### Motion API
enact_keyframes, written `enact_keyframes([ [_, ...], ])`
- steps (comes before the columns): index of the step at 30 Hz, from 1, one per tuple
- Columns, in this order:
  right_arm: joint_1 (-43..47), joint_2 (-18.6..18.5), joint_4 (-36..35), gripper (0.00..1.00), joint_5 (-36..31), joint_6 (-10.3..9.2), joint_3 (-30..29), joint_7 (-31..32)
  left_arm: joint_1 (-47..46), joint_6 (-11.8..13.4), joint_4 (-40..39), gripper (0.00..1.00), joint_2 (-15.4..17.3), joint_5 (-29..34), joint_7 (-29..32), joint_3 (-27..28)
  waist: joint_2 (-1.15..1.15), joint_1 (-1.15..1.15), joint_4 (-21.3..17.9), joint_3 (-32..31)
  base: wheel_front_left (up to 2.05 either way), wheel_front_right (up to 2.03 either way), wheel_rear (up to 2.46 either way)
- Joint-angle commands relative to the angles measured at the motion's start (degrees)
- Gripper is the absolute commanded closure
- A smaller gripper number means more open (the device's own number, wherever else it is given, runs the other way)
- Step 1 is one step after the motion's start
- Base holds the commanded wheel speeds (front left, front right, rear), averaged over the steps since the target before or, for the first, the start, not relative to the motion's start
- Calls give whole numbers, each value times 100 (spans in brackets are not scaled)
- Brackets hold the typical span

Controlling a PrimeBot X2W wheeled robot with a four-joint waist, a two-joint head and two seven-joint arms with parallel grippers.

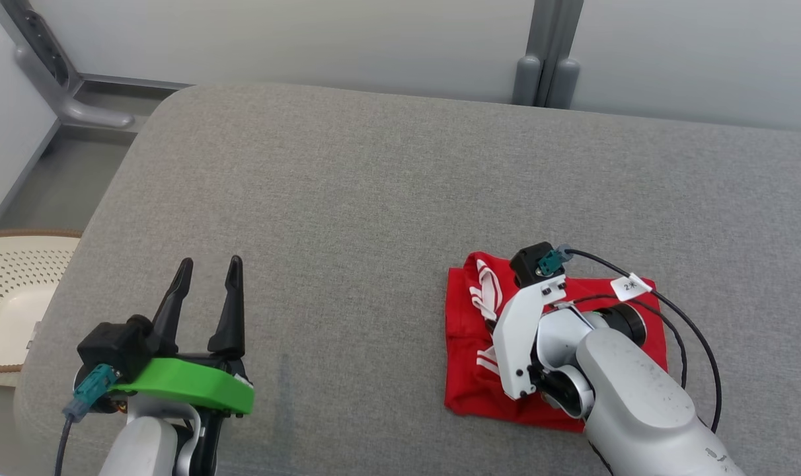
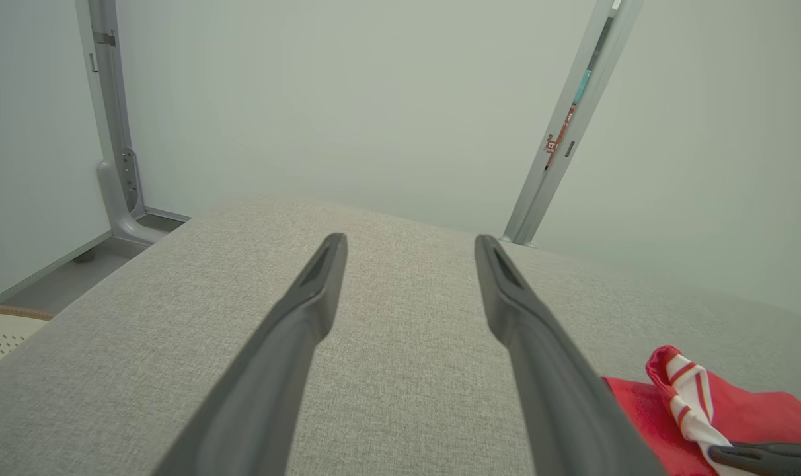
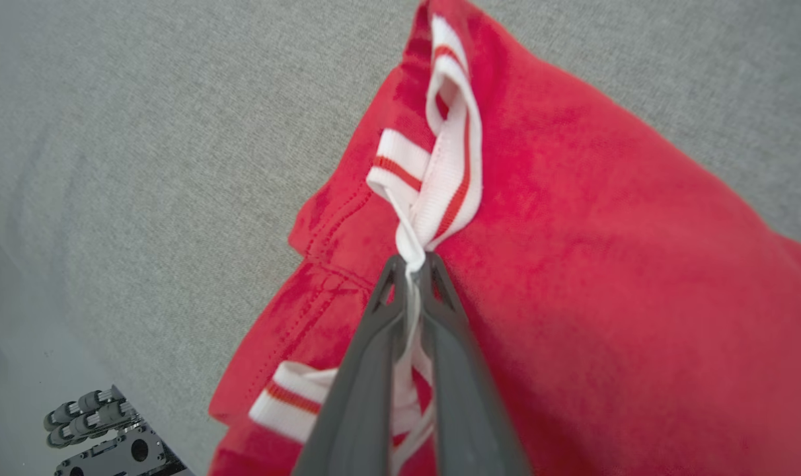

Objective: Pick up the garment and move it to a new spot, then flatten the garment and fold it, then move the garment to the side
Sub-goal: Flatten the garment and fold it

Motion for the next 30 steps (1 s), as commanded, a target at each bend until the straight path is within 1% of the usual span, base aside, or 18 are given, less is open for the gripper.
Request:
enact_keyframes([
  [1, -86, -14, 53, 100, 65, -7, 35, -66, -66, -16, 14, 0, 9, -9, 1, 23, 0, 0, 25, 21, 0, 0, 0],
  [2, -95, -14, 85, 98, 87, -7, 57, -86, -62, -16, 13, 0, 12, -14, 1, 30, 0, 0, 25, 22, 0, 0, 0],
  [3, -102, -12, 120, 58, 129, -7, 91, -83, -55, -16, 14, 0, 15, -16, 1, 41, 0, 0, 21, 20, 0, 0, 0],
  [4, -114, -11, 130, 0, 175, -7, 110, -93, -46, -16, 13, 0, 16, -19, 1, 51, 0, 0, 16, 18, 0, 0, 0],
  [7, -101, -14, 84, 0, 393, -7, 245, -56, 1, -16, 20, 0, 17, -18, 1, 82, 0, 0, -18, -2, 0, 0, 0],
  [10, -22, -10, -193, 0, 945, -7, 426, -1, 29, -17, 19, 0, 14, 1, 1, 113, 0, 0, -68, -29, 0, 0, 0],
  [14, -46, -18, -807, 0, 1577, -7, 355, -486, 65, -17, -10, 0, 1, 40, 1, 164, 0, 0, -166, -61, 0, 0, 0],
  [16, -44, -21, -1120, 0, 1722, -7, 141, -827, 94, -17, -22, 0, 1, 63, 1, 183, 0, 0, -230, -89, 0, 0, 0],
  [19, 43, -31, -1445, 0, 1365, -7, -272, -1283, 130, -17, -28, 0, -15, 82, 1, 218, 0, 0, -322, -143, 0, 0, 0],
  [20, 120, -111, -1580, 0, 1113, -6, -403, -1425, 139, -17, -32, 0, -22, 99, 1, 227, 0, 0, -357, -166, 0, 0, 0],
  [25, 621, -387, -2222, 0, 391, -5, -1099, -1758, 208, -16, -47, 0, -9, 143, 2, 291, 0, 0, -572, -256, 0, 0, 0],
  [30, 1335, -537, -2824, 0, -226, -5, -1797, -2006, 332, -6, -50, 0, 6, 166, 1, 418, 0, 0, -914, -367, 0, 0, 0],
])
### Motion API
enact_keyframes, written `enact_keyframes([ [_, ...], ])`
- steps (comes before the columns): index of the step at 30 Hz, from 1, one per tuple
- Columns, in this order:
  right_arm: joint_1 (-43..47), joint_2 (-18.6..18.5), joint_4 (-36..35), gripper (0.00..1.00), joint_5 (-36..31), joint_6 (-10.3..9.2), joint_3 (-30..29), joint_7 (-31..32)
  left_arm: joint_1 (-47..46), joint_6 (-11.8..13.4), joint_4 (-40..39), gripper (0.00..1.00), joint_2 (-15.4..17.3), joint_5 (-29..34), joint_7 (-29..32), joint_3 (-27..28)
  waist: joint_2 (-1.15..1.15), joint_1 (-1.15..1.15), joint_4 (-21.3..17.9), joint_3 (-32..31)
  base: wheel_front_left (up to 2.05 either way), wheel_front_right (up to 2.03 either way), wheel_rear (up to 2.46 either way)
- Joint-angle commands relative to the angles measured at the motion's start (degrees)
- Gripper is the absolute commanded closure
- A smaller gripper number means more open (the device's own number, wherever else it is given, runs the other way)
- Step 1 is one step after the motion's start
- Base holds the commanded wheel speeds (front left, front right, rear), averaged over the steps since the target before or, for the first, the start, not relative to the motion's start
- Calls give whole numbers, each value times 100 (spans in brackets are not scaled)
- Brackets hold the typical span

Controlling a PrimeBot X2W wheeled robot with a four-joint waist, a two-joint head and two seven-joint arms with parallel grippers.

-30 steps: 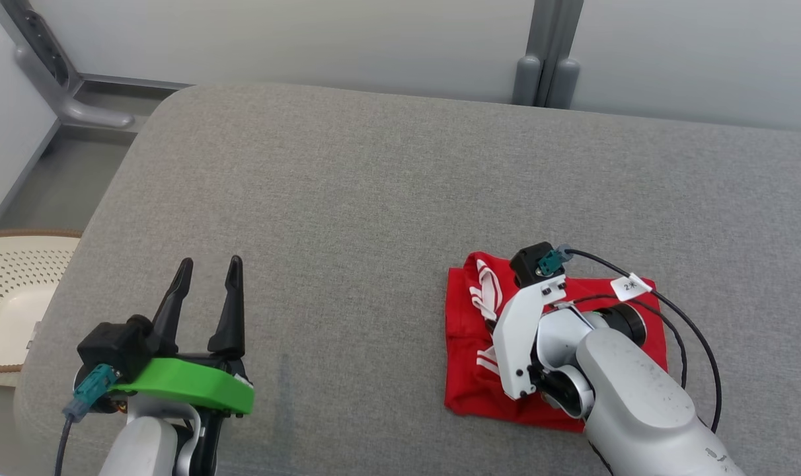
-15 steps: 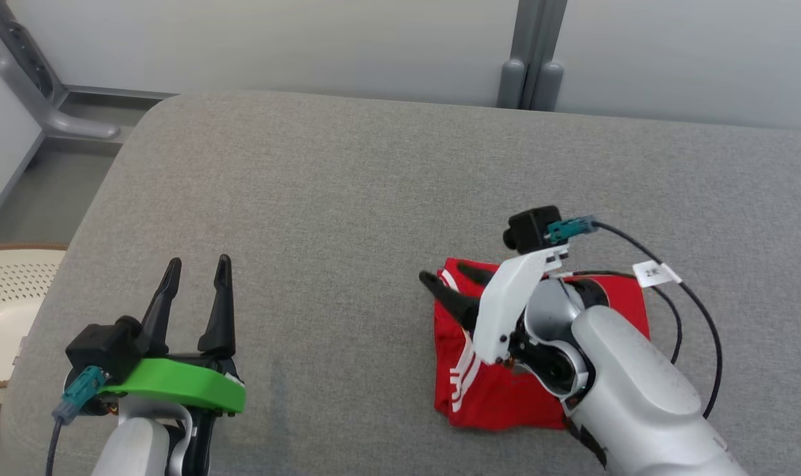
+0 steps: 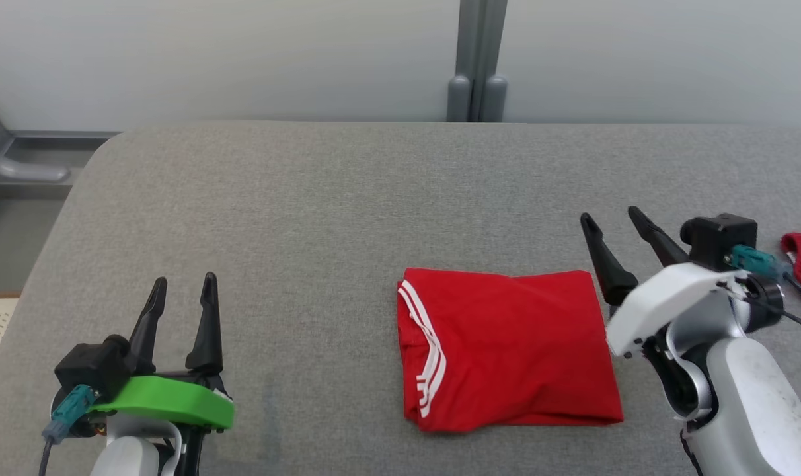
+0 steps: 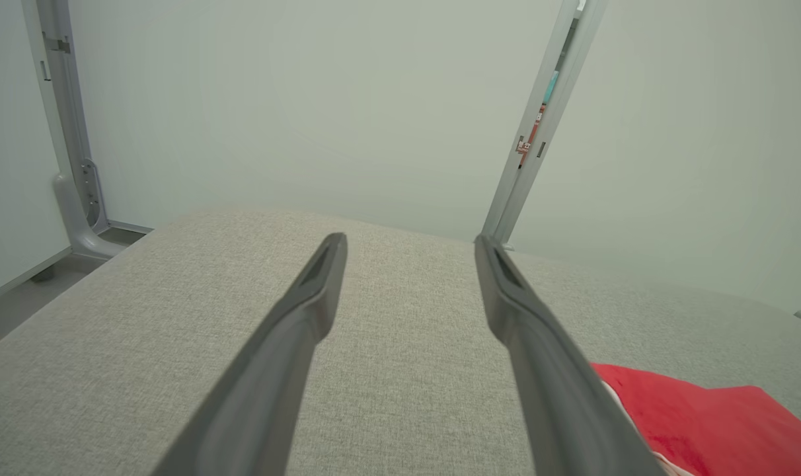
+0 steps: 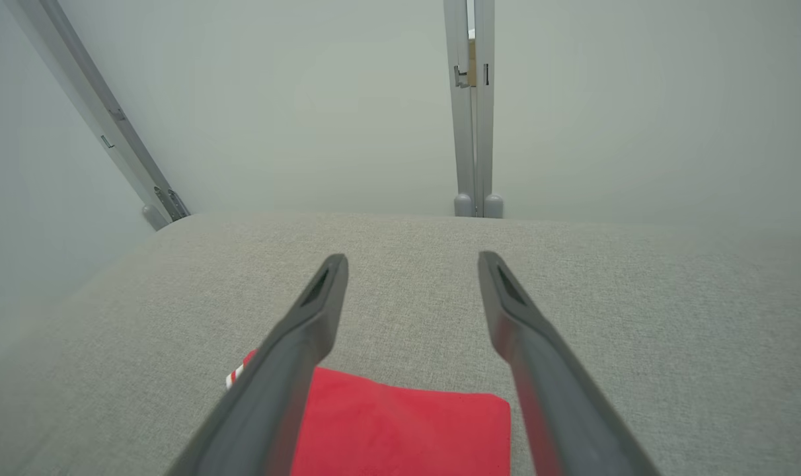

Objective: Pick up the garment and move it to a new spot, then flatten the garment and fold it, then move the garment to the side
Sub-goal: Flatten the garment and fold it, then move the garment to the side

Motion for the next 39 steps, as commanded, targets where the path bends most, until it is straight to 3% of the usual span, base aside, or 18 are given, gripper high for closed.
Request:
enact_keyframes([
  [1, 194, -27, -111, 0, -89, -3, -101, -66, 93, -1, -10, 0, 24, 29, 2, 56, 0, 0, -259, -112, 0, 0, 0],
  [8, 846, -119, -452, 0, -360, -3, -601, -278, 334, 53, -87, 0, -8, 64, 1, 274, 0, 0, -715, -213, 0, 0, 0],
  [14, 1048, -319, -277, 0, -395, -2, -560, -522, 510, 65, -84, 0, -58, 135, 1, 358, 0, 0, -910, -282, 0, 0, 0],
  [26, 932, -480, 219, 0, -299, -2, -382, -947, 701, 31, 51, 0, -141, 235, 1, 416, 0, 0, -967, -380, 0, 0, 0],
  [39, 880, -415, 345, 0, -344, -2, -495, -906, 700, 7, 8, 0, -180, 333, 1, 468, 0, 0, -874, -344, 0, 0, 0],
])
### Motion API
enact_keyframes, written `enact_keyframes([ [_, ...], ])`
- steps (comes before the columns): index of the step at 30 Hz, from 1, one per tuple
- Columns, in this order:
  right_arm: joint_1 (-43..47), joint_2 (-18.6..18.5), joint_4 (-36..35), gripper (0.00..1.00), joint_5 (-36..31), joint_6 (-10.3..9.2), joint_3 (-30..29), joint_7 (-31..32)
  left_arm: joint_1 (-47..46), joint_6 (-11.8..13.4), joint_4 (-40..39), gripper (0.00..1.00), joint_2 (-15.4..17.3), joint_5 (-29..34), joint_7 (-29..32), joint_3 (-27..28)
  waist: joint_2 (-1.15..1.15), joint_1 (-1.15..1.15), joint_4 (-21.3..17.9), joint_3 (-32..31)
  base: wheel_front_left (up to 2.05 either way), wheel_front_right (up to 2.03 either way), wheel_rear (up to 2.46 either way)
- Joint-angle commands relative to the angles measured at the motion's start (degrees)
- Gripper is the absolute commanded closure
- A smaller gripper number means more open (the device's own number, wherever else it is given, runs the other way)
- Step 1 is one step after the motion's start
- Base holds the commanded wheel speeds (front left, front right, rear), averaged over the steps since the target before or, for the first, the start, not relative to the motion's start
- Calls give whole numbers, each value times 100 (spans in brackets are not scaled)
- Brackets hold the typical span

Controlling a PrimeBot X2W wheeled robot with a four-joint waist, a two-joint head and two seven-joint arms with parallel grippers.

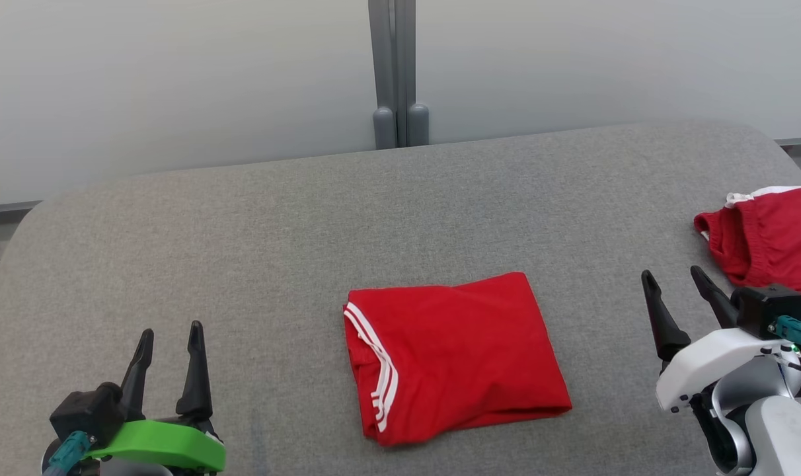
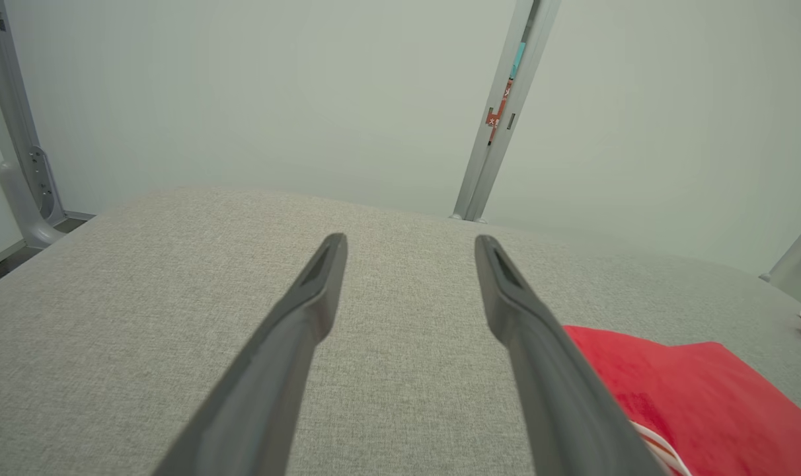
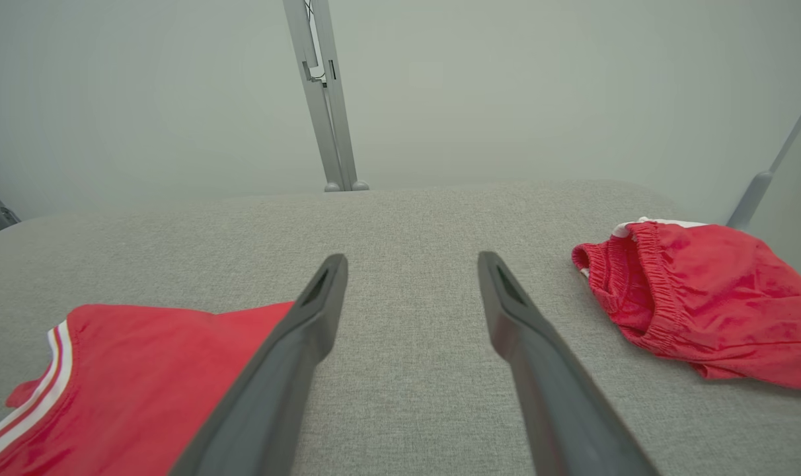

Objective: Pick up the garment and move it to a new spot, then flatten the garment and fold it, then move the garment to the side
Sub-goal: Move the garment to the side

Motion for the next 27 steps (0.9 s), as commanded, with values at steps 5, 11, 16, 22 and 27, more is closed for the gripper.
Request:
enact_keyframes([
  [5, -169, 24, -29, 0, 1, -1, 145, 114, -7, -26, -39, 0, 18, 106, 1, 11, 0, 0, 55, 20, 0, 0, 0],
  [11, -628, 201, 224, 0, 144, -1, 491, 946, -85, -25, -135, 0, 45, 123, 1, 17, 0, 0, 225, 119, 0, 0, 0],
  [16, -977, 538, 945, 0, 90, -3, 359, 2067, -133, -28, -190, 0, 7, 114, 1, -8, 0, 0, 503, 225, 0, 0, 0],
  [22, -1182, 830, 1745, 0, -275, -2, -118, 2698, -196, -31, -248, 0, 8, 111, 2, -38, 0, 0, 865, 402, 0, 0, 0],
  [27, -1283, 903, 2253, 0, -610, -2, -579, 2781, -240, -33, -252, 0, 28, 93, 2, -50, 0, 0, 1088, 509, 0, 0, 0],
])
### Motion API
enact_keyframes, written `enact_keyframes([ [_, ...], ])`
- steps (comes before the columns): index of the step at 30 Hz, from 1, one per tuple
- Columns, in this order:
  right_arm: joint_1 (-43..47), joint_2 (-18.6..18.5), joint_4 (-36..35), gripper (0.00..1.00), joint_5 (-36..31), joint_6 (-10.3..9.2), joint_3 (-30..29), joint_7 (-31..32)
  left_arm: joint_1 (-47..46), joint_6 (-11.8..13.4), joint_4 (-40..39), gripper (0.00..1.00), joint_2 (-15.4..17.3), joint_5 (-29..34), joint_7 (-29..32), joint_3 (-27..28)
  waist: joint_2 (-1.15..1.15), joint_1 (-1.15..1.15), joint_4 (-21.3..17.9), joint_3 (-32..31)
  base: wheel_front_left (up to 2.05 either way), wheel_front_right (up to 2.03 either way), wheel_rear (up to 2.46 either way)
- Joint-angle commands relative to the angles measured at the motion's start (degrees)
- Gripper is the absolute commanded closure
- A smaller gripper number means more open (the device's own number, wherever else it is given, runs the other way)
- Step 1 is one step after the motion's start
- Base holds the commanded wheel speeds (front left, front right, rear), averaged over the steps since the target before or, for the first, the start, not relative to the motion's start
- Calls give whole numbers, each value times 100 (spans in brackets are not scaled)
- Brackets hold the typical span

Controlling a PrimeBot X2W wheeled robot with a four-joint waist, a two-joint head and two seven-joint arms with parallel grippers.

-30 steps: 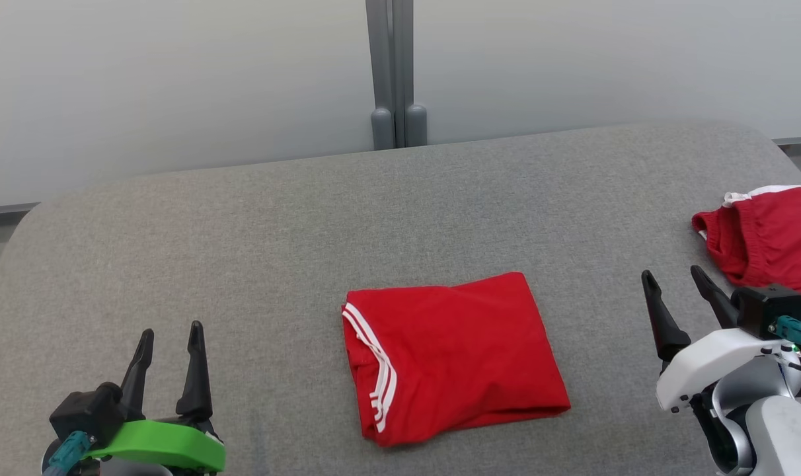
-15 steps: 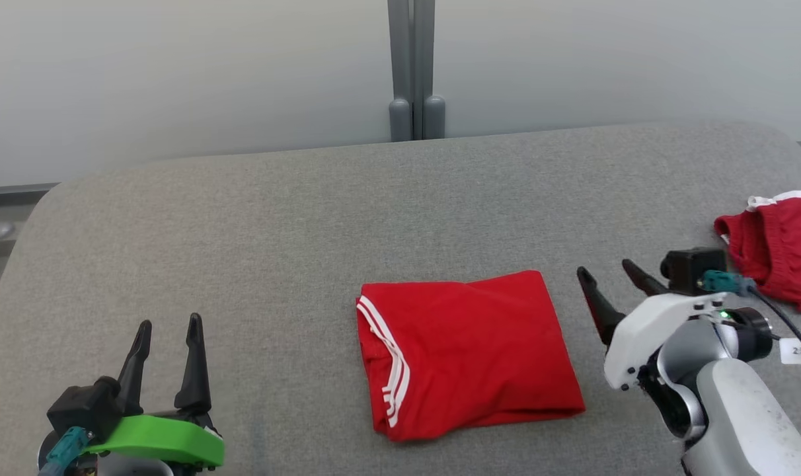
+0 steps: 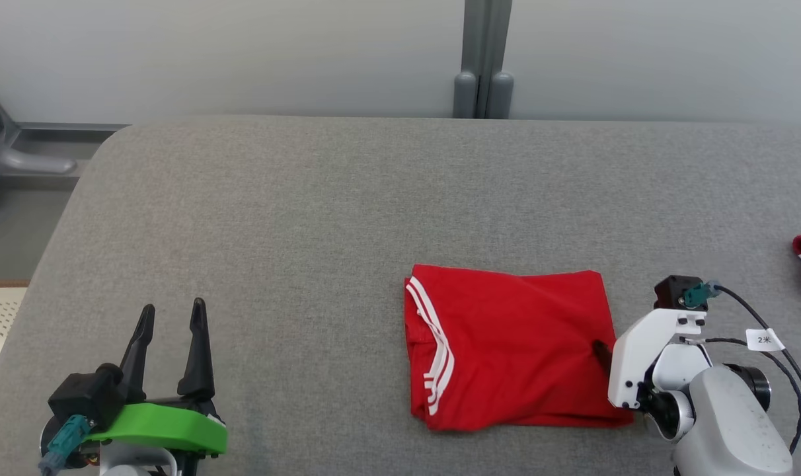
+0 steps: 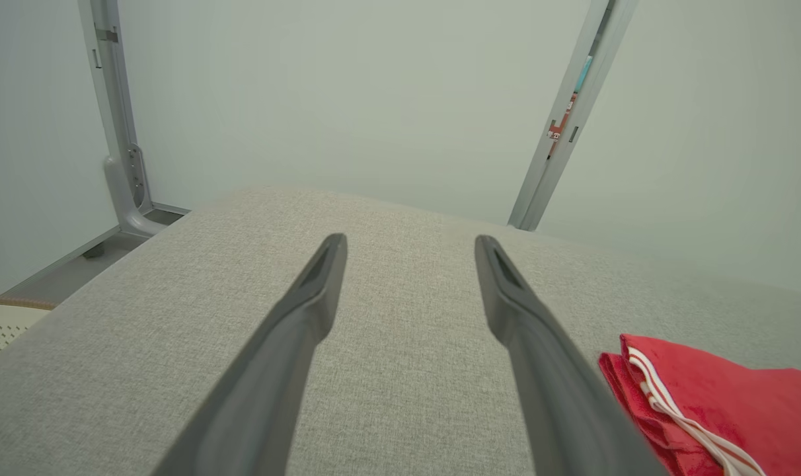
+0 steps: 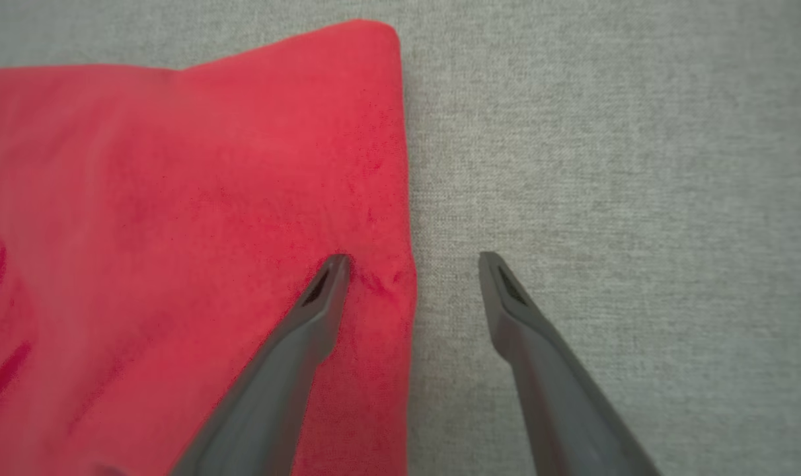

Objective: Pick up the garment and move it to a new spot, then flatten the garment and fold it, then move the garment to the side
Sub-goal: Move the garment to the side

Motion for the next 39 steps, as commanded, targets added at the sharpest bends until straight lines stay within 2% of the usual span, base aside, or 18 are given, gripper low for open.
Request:
enact_keyframes([
  [1, -86, 0, 132, 0, -13, -3, -73, 73, -79, -16, -18, 0, 19, -8, 2, 10, 0, 0, 181, 137, 0, 0, 0],
  [7, -153, 58, 841, 0, 361, 1, 170, 448, -123, -20, -13, 0, -22, -30, 2, 17, 0, 0, 260, 216, 0, 0, 0],
  [8, -189, 76, 920, 25, 432, 6, 257, 503, -124, -20, -18, 0, -26, -30, 2, 25, 0, 0, 255, 234, 0, 0, 0],
  [9, -223, 90, 973, 64, 485, 15, 306, 519, -130, -20, -21, 0, -34, -30, 2, 31, 0, 0, 247, 248, 0, 0, 0],
  [10, -270, 101, 1007, 91, 509, 20, 399, 532, -142, -21, -20, 0, -45, -29, 2, 38, 0, 0, 236, 261, 0, 0, 0],
  [11, -317, 110, 1024, 100, 492, 22, 465, 546, -148, -20, -20, 0, -53, -28, 2, 44, 0, 0, 225, 269, 0, 0, 0],
  [14, -521, 40, 947, 100, 287, 15, 661, 562, -165, -22, -33, 0, -67, -17, 2, 50, 0, 0, 142, 280, 0, 0, 0],
  [19, -1074, -488, 565, 100, 35, -7, 1158, 672, -120, -24, -130, 0, -86, 17, 2, 116, 0, 0, -126, 264, 0, 0, 0],
  [24, -1557, -1266, 38, 100, 114, -7, 1805, 1046, -27, -26, -355, 0, -169, 48, 2, 211, 0, 0, -524, 290, 0, 0, 0],
  [28, -1891, -1984, -458, 100, 302, -6, 2076, 1340, -25, -26, -555, 0, -230, 44, 2, 248, 0, 0, -885, 392, 0, 0, 0],
  [34, -2299, -2660, -861, 100, 446, -6, 1887, 1466, -199, -23, -773, 0, -268, 71, 2, 240, 0, 0, -1405, 693, 0, 0, 0],
  [39, -2645, -2831, -770, 100, 286, -6, 1383, 1112, -438, -24, -838, 0, -105, 94, 2, 102, 0, 0, -1705, 1128, 0, 0, 0],
])
